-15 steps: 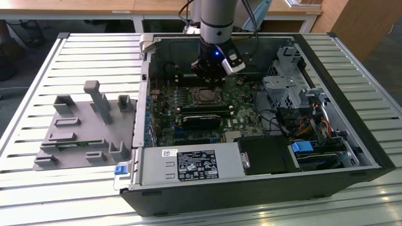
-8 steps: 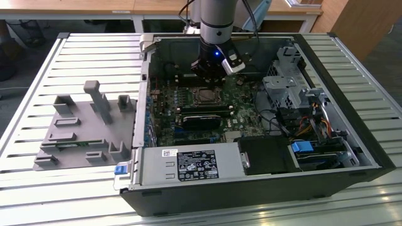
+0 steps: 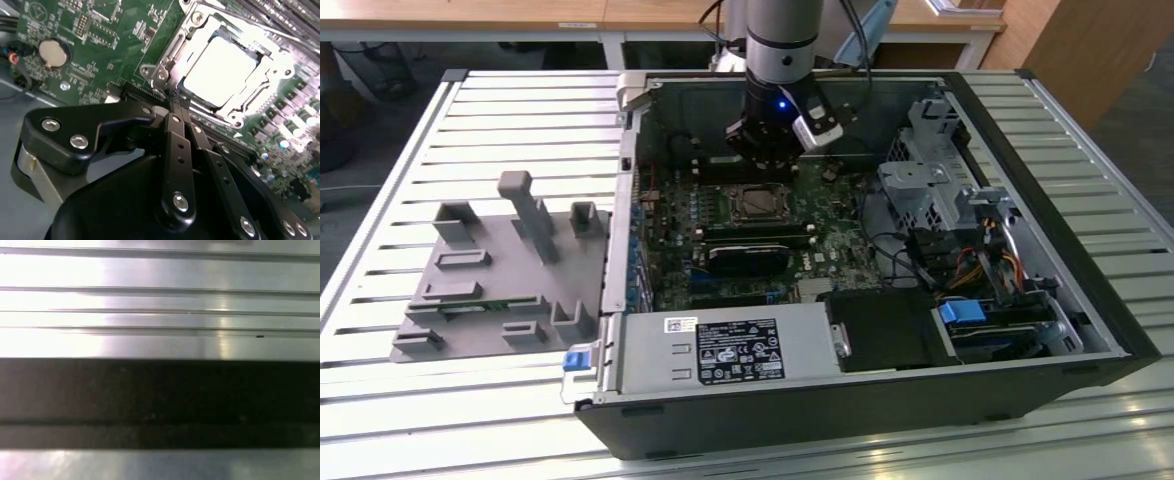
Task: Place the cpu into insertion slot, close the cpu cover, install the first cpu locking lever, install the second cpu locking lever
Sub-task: 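Install the first cpu locking lever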
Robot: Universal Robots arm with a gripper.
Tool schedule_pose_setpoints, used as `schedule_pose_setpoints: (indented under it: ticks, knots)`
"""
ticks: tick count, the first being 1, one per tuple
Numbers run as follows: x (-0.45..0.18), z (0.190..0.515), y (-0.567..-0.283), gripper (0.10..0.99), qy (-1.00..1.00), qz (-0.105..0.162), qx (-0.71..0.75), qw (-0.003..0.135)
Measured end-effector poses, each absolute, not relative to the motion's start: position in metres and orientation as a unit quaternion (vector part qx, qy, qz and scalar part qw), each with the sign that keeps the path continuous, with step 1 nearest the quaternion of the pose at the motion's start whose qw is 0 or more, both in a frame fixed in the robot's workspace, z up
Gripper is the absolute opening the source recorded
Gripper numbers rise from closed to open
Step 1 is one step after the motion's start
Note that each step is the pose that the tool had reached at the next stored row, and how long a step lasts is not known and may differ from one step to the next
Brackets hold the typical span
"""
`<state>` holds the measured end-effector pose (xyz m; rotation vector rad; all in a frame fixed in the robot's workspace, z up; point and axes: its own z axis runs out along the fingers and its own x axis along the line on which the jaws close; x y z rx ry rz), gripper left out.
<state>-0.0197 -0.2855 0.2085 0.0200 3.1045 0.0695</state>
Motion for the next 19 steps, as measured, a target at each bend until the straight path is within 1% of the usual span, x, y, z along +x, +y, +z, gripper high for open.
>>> schedule_pose_setpoints:
  ticks: [19]
  knots:
    - [-0.0190,0.2096,-0.2928,0.106,1.000,0.022,0.006,0.018]
